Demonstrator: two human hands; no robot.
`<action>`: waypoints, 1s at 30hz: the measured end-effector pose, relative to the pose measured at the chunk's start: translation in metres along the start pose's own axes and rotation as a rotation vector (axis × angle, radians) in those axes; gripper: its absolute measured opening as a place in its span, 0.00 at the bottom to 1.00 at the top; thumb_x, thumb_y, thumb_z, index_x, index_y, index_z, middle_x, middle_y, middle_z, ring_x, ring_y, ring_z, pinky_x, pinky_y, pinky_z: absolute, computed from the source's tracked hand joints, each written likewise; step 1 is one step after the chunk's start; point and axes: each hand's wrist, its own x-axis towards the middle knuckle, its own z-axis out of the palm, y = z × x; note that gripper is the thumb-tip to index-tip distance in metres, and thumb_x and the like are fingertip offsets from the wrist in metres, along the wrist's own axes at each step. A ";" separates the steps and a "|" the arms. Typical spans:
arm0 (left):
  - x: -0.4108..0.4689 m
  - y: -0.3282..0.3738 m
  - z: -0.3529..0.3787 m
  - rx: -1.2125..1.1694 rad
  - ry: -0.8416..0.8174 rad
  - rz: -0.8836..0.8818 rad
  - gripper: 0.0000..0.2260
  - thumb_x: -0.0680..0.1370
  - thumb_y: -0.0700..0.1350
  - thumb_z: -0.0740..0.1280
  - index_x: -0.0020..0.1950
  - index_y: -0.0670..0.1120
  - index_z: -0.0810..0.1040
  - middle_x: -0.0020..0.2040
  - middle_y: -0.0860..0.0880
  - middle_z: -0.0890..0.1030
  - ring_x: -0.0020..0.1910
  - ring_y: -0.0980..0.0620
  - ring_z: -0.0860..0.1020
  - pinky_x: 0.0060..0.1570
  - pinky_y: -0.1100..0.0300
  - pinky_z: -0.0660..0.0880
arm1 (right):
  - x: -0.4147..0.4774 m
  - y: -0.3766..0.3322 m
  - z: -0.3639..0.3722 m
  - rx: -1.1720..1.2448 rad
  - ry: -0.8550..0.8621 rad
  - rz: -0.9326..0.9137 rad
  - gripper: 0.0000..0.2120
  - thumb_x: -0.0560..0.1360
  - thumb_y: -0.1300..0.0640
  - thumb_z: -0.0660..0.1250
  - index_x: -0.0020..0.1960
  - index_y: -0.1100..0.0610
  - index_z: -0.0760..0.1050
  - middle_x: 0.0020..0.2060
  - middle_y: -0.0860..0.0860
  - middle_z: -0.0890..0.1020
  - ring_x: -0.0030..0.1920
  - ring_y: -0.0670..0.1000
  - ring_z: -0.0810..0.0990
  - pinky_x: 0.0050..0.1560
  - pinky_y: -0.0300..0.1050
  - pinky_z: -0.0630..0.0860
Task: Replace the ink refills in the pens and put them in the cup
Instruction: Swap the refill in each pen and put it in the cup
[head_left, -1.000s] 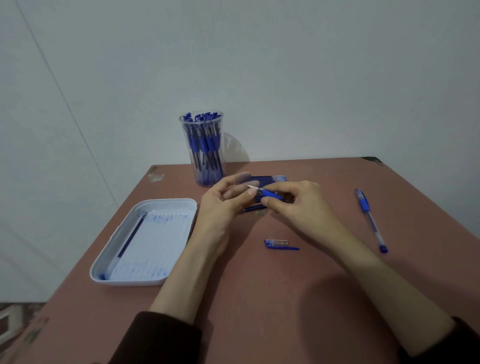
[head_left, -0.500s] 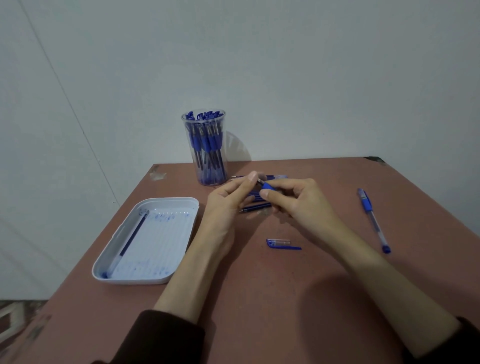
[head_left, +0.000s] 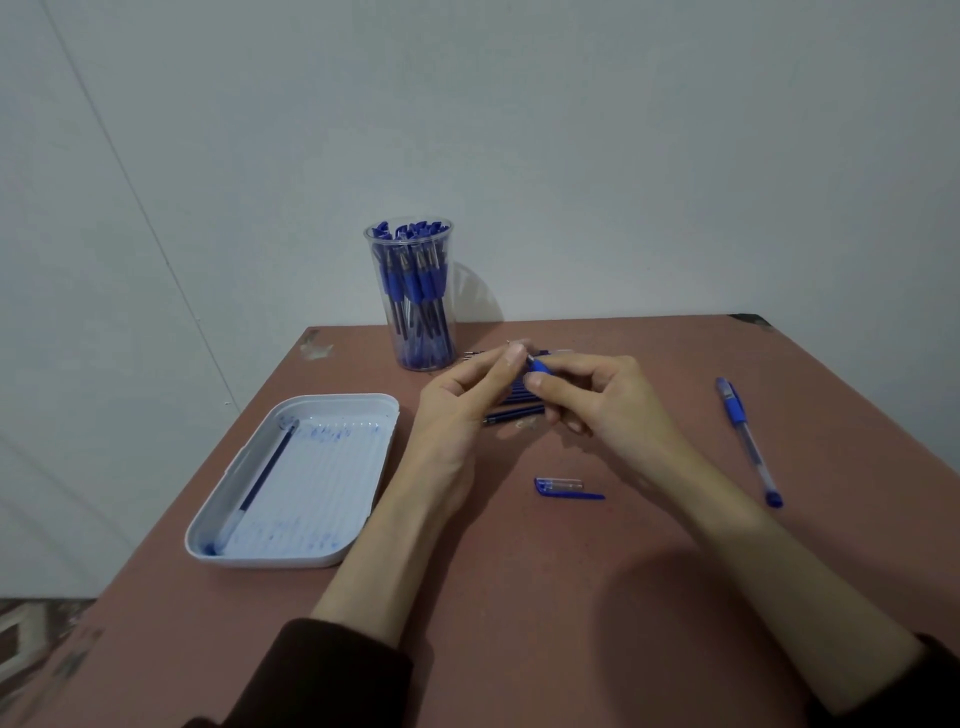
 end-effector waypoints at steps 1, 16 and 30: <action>0.000 -0.001 0.001 0.009 0.001 0.003 0.10 0.74 0.47 0.70 0.49 0.42 0.83 0.50 0.33 0.81 0.45 0.35 0.80 0.55 0.40 0.74 | -0.001 -0.001 0.001 0.009 -0.025 0.010 0.07 0.76 0.61 0.68 0.51 0.57 0.83 0.25 0.49 0.75 0.23 0.41 0.69 0.26 0.35 0.63; 0.000 -0.001 -0.001 0.020 0.086 0.011 0.19 0.71 0.50 0.74 0.52 0.35 0.81 0.53 0.29 0.78 0.55 0.28 0.77 0.57 0.31 0.71 | -0.001 -0.001 0.003 0.021 -0.001 -0.029 0.06 0.76 0.64 0.67 0.49 0.56 0.81 0.23 0.44 0.77 0.23 0.41 0.74 0.29 0.31 0.68; 0.005 -0.004 -0.010 0.049 0.047 -0.040 0.09 0.68 0.48 0.73 0.43 0.44 0.85 0.44 0.37 0.82 0.48 0.39 0.80 0.62 0.36 0.71 | 0.002 0.003 -0.004 0.273 -0.286 0.230 0.09 0.70 0.49 0.68 0.43 0.53 0.83 0.26 0.52 0.71 0.22 0.45 0.59 0.32 0.48 0.48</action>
